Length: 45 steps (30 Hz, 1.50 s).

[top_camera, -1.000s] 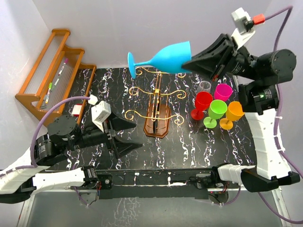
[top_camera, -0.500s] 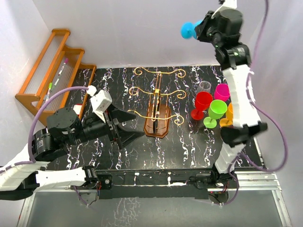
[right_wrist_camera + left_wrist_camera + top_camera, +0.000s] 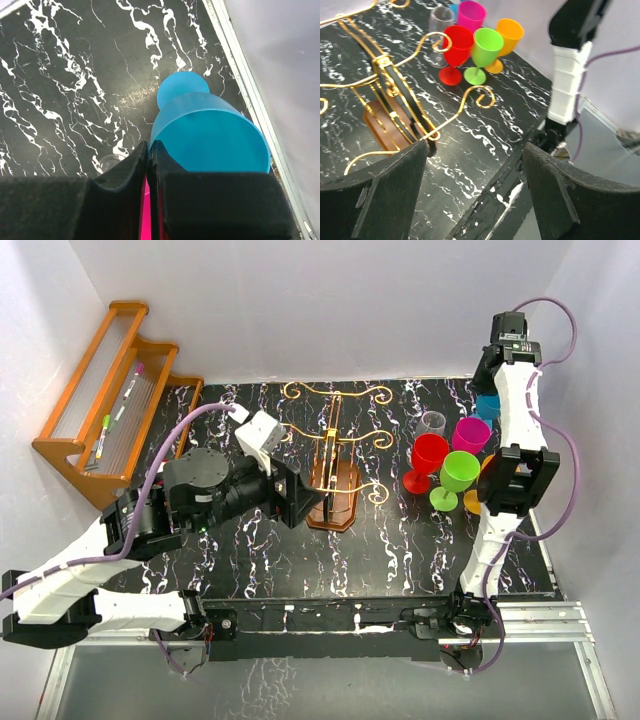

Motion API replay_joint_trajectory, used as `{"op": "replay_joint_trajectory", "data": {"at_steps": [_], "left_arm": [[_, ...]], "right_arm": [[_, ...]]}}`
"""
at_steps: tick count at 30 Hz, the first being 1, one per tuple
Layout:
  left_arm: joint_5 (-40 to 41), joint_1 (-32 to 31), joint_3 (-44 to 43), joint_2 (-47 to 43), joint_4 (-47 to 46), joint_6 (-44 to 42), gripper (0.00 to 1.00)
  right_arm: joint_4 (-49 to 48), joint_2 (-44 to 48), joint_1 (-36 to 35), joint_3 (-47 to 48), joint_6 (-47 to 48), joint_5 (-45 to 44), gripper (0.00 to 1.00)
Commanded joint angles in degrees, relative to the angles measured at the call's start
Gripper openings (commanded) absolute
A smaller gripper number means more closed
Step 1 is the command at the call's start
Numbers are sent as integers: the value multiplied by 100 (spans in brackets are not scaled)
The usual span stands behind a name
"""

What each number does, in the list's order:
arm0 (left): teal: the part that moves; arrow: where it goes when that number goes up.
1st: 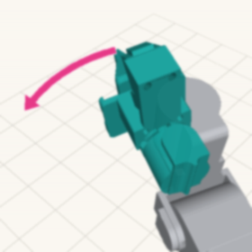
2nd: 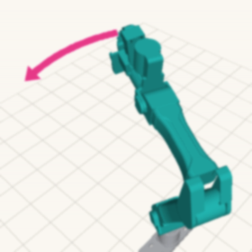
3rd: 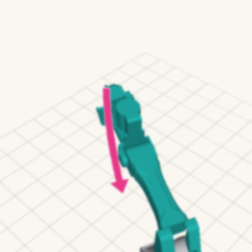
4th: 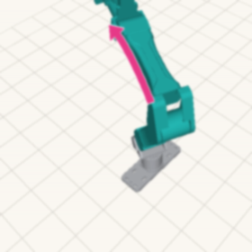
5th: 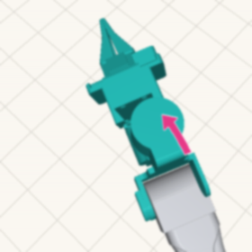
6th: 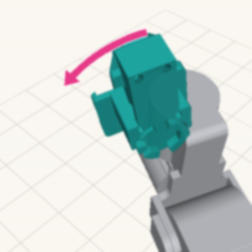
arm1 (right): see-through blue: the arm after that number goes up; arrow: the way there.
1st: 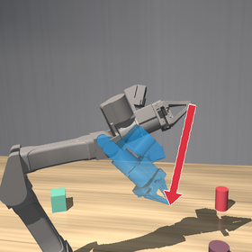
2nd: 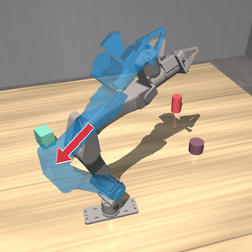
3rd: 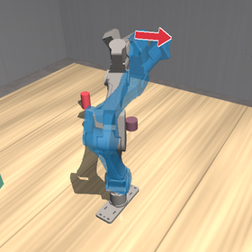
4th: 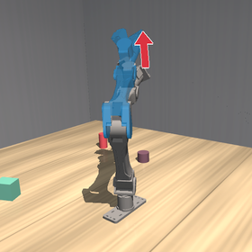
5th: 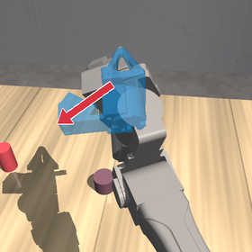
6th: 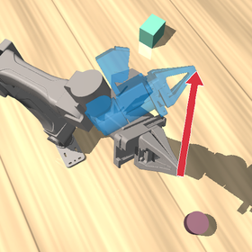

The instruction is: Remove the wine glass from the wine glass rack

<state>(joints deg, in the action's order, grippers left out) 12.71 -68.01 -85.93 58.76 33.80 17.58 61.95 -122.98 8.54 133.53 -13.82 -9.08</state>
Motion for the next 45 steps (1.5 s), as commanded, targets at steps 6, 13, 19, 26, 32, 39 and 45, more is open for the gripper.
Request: {"op": "replay_joint_trajectory", "data": {"at_steps": [6, 13, 19, 26, 32, 39, 45], "left_arm": [[1346, -14, -408, 181, 250, 324, 75], [1357, -20, -220, 120, 150, 363, 75], [1408, -17, -132, 70, 105, 369, 75], [1869, -20, 221, -274, -68, 467, 75], [2172, -20, 502, -503, -345, 511, 75], [2214, -20, 716, -560, -525, 492, 75], [2278, -20, 735, -506, -485, 534, 75]], "right_arm": [[-102, 92, -177, -463, 76, 301, 8], [-260, 157, -192, -659, 108, 507, 24], [-342, 335, -250, -512, 145, 539, 42], [-439, 852, -516, -205, 185, 498, 43], [-887, 1865, -818, -656, 255, 1091, 48], [-3923, 4624, -818, -4029, -410, 3512, 98], [-4381, 5832, -816, -4956, -597, 3695, 98]]}}
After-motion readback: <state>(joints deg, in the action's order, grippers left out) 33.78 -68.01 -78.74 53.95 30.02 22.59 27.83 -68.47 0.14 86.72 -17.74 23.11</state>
